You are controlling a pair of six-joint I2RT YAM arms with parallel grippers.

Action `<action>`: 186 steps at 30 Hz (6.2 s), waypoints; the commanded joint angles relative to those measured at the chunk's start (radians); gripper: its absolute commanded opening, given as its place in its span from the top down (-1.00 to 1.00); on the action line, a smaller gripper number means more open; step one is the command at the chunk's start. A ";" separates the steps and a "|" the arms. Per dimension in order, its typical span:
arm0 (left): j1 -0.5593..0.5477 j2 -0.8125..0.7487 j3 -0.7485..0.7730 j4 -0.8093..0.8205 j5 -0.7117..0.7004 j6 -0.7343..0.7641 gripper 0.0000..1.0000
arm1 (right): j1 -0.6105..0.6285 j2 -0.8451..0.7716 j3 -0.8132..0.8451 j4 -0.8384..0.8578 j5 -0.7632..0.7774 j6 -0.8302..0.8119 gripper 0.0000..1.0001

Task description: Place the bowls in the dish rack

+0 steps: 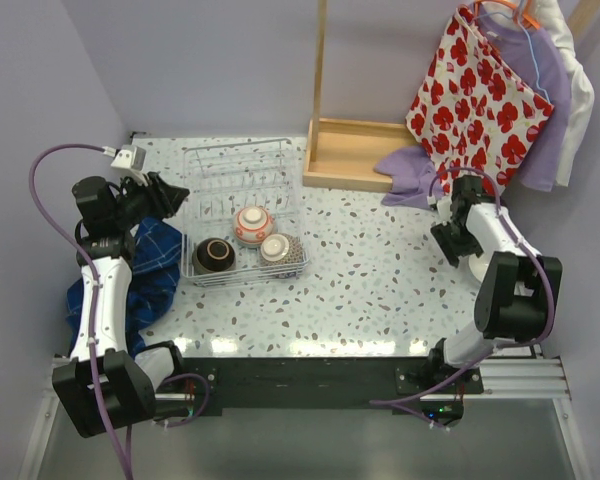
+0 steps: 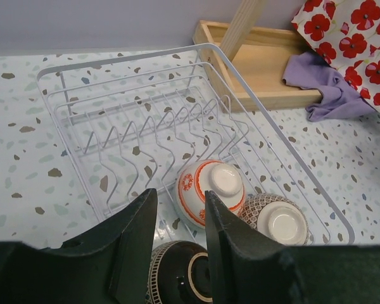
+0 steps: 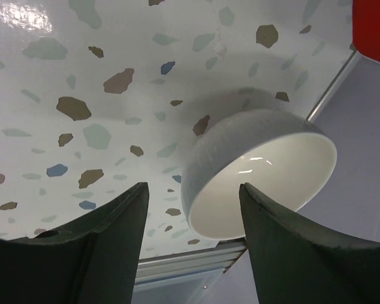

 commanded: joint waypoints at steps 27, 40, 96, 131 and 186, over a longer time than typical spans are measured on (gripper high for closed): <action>-0.017 -0.030 0.017 -0.068 0.065 0.155 0.17 | 0.614 -0.286 -0.058 -0.264 -0.269 -0.169 1.00; -0.183 -0.060 0.078 -0.448 0.132 0.681 0.17 | 0.954 -0.200 -0.122 -0.084 -0.216 -0.384 0.77; -1.378 0.840 0.505 -0.118 -0.323 0.644 0.10 | 0.261 -0.655 0.050 -0.138 -0.122 0.339 -0.49; -0.488 0.134 -0.176 0.810 0.348 -0.533 1.00 | 0.360 -0.286 0.507 -0.176 -0.303 0.235 -0.42; 0.015 0.298 -0.376 0.600 0.491 -0.416 1.00 | 0.841 0.070 0.541 -0.124 -0.588 0.087 0.38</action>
